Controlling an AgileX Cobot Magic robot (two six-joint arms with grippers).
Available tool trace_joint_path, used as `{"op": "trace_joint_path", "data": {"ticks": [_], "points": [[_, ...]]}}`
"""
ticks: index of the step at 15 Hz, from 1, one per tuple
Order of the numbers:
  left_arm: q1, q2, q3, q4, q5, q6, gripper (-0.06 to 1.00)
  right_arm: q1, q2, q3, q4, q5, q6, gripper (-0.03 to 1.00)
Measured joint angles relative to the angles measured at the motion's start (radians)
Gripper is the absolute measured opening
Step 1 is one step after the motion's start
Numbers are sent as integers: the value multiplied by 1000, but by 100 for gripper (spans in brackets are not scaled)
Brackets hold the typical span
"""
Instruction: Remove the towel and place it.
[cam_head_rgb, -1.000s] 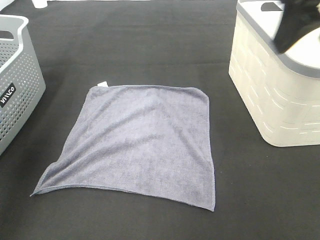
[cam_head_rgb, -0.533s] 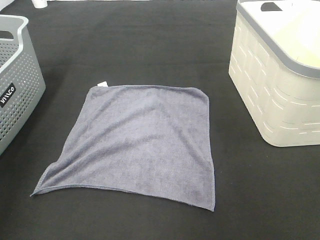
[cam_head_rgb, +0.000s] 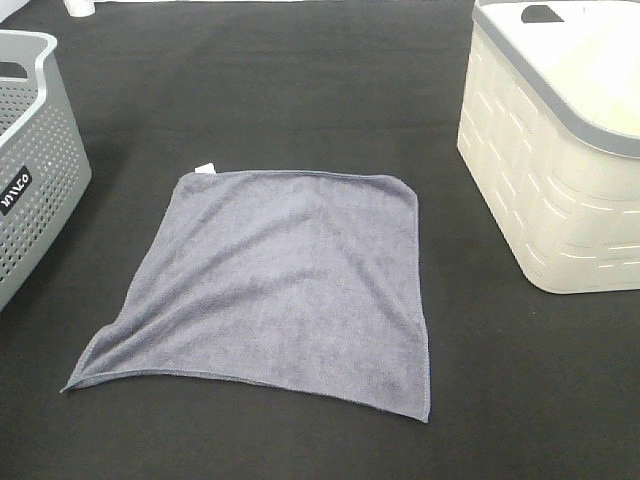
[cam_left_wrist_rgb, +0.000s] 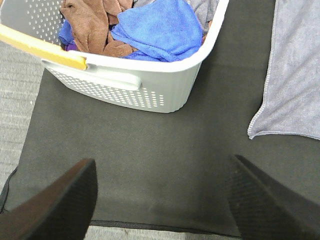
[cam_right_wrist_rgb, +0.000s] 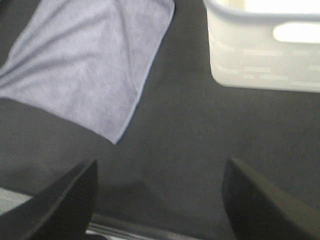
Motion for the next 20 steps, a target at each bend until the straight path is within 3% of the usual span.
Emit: {"op": "trace_joint_path", "data": {"ticks": [1,3,5,11,13,20], "points": [[0,0,0,0,0,0,68,0,0,0,0,0,0,68],[0,-126,77,-2,2,5,68,0,-132,179,-12,-1,-32,68],[0,-194,116,-6,2,37,68,0,-207,252,-12,-36,-69,68],[-64,-278,205,-19,1,95,68,0,-362,374,-12,-77,-114,68],[-66,-344,262,-37,2,104,68,0,-470,432,-18,-104,-115,68],[-66,-550,270,-91,0,112,68,0,-604,458,-49,-106,-106,68]]}}
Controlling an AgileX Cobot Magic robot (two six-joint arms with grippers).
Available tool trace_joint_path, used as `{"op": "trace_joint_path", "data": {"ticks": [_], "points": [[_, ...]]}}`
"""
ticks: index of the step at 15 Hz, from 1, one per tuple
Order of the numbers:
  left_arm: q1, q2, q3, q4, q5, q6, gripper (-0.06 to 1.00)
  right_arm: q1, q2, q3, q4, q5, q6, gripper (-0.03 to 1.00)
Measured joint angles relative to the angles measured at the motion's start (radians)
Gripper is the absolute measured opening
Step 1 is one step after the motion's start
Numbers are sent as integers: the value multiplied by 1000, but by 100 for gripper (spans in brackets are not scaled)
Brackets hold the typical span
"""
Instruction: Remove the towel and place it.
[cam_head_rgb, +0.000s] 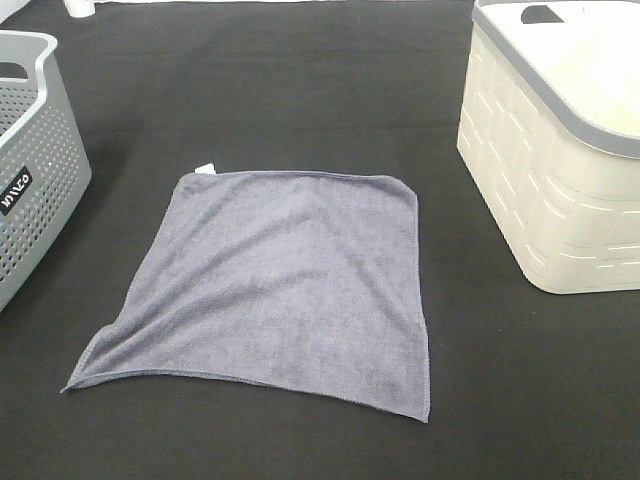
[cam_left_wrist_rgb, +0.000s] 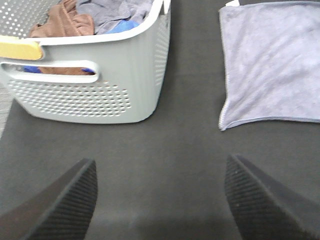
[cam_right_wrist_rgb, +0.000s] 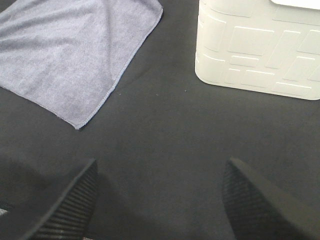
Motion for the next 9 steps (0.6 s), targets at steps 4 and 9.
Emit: {"op": "trace_joint_path", "data": {"ticks": [4,9], "points": [[0,-1,40,-122,-110,51,68,0,0,3,0,0,15,68],[0,-1,48,-122,-130,-30,68,0,0,3,0,0,15,68]]}}
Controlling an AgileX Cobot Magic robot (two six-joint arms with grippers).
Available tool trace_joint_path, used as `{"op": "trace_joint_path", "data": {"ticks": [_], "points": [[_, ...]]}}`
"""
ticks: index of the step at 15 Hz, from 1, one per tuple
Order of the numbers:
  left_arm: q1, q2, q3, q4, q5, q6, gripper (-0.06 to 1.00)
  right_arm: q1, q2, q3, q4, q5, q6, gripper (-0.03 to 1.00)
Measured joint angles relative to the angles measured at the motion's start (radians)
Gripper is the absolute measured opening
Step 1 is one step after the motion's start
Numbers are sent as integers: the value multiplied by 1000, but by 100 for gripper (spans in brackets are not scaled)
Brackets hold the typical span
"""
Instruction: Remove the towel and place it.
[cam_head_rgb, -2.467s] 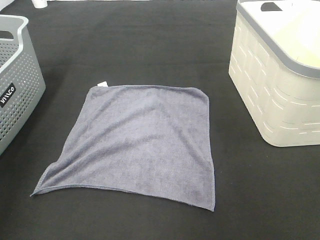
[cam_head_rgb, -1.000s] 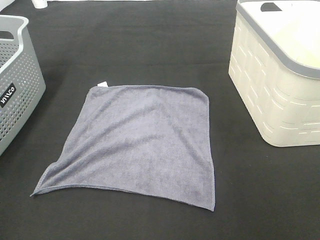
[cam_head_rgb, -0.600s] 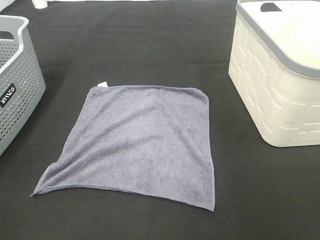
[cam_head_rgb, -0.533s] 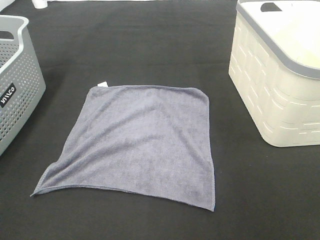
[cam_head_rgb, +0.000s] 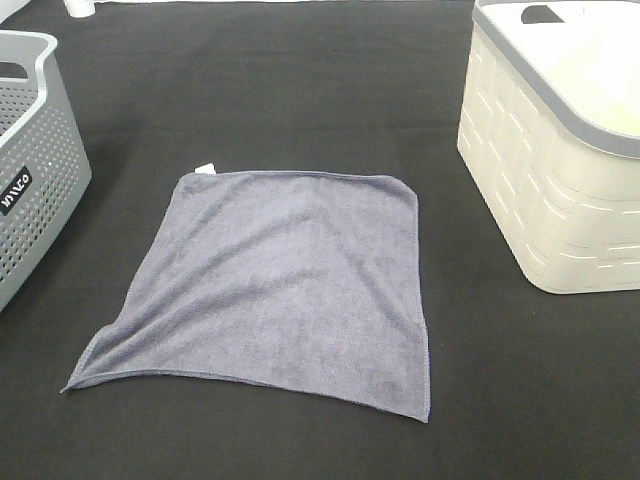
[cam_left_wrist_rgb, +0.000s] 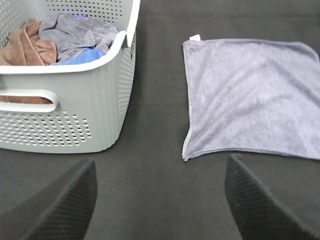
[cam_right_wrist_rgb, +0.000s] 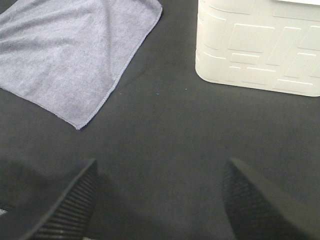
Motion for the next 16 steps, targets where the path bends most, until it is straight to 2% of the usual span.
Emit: {"op": "trace_joint_path", "data": {"ticks": [4,10,16], "points": [[0,0,0,5,-9,-12,68,0,0,0,-1,0,0,68],[0,0,0,106,-9,-55,68,0,0,1,-24,0,0,68],[0,0,0,111,-10,-60,68,0,0,1,-24,0,0,68]]}}
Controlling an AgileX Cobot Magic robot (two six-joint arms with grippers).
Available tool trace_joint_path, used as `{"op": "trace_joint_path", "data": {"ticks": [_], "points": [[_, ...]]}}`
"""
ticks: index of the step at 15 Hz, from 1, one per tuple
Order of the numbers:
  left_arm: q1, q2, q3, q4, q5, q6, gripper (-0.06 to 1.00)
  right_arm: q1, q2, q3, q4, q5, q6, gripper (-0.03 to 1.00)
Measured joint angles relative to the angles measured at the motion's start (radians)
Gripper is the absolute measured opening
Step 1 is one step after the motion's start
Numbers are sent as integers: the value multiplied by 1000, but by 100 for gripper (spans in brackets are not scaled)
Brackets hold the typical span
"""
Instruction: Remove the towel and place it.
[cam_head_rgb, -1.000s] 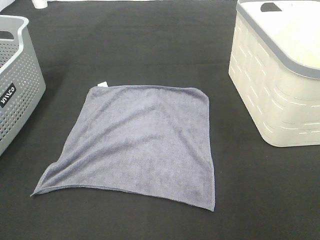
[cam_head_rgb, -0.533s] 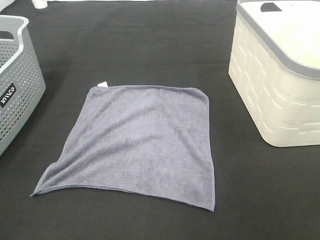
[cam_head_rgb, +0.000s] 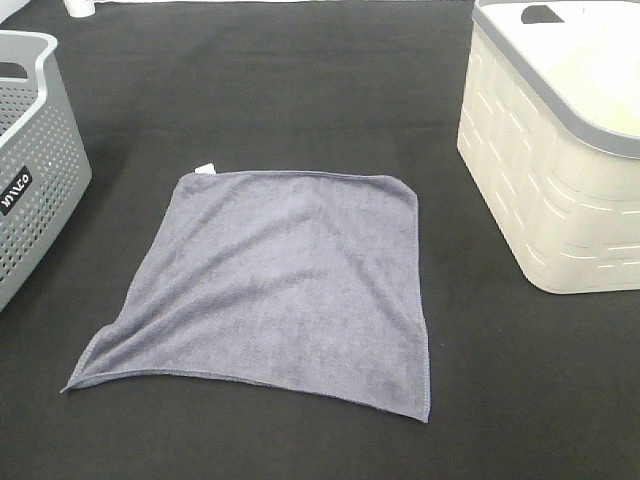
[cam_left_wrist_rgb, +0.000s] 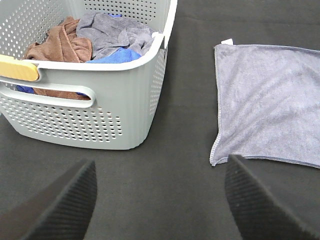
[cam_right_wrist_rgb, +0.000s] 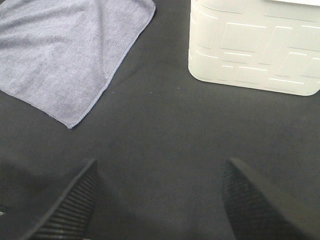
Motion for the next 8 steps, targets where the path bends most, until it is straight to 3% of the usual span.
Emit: {"op": "trace_joint_path", "data": {"ticks": [8], "points": [[0,0,0,1,0,0,68,0,0,0,0,0,0,68]]}}
